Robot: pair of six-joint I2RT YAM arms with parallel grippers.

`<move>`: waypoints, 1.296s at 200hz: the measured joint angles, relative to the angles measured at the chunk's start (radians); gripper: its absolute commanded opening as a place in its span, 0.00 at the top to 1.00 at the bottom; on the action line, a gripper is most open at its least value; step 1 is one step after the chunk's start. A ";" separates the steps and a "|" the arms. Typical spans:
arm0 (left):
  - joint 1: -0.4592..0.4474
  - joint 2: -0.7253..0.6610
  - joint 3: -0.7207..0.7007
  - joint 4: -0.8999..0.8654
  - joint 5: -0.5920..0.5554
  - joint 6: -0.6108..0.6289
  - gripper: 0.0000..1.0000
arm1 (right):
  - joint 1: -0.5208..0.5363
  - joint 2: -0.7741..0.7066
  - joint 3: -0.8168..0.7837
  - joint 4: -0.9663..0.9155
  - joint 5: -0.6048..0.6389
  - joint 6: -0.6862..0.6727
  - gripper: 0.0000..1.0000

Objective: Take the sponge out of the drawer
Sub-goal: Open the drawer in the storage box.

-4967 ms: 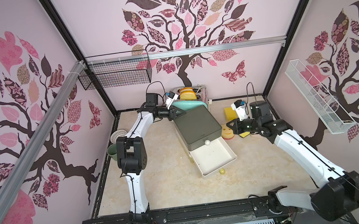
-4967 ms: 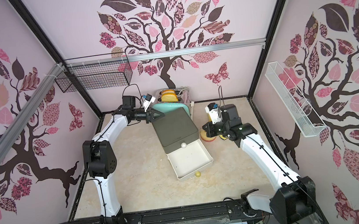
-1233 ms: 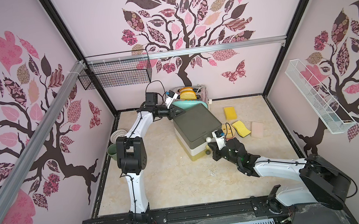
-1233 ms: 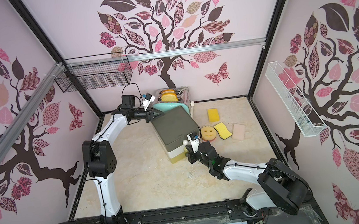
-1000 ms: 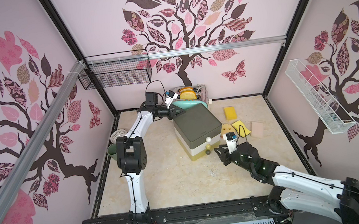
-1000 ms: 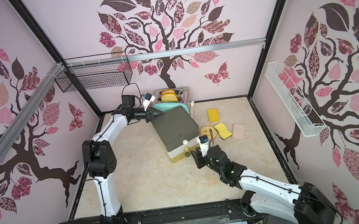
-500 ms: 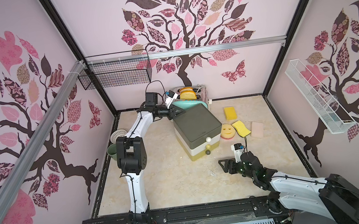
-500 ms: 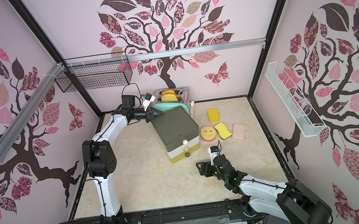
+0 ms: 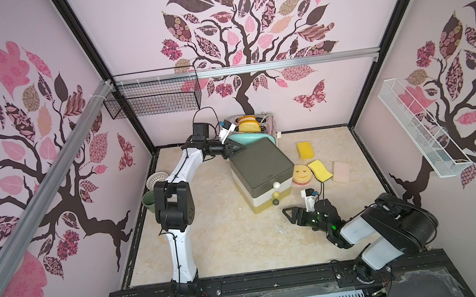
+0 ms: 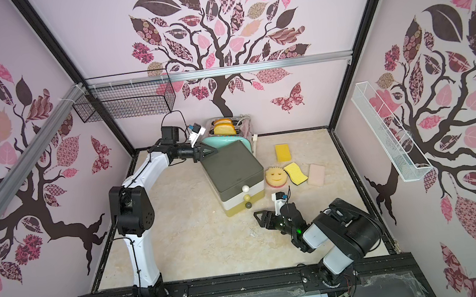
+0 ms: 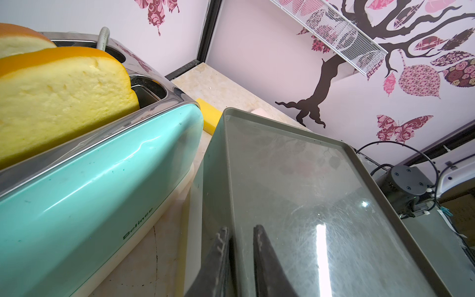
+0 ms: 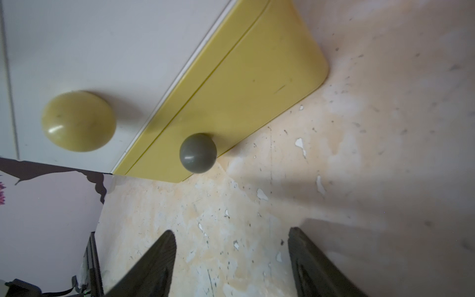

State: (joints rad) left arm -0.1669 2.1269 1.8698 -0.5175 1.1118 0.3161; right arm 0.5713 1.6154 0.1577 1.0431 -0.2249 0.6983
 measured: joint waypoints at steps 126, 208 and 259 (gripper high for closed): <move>0.001 0.000 -0.001 0.002 0.000 -0.002 0.80 | -0.040 0.311 0.125 0.354 -0.098 0.084 0.34; 0.001 0.000 -0.001 0.002 0.000 -0.003 0.80 | -0.040 0.338 0.148 0.364 -0.137 0.090 0.38; 0.001 0.000 -0.002 0.004 0.001 -0.003 0.80 | -0.040 0.359 0.164 0.369 -0.150 0.100 0.44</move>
State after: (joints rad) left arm -0.1661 2.1269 1.8679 -0.5137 1.1130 0.3130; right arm 0.5316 1.9747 0.3214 1.4120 -0.3752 0.7979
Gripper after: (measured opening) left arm 0.203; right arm 0.573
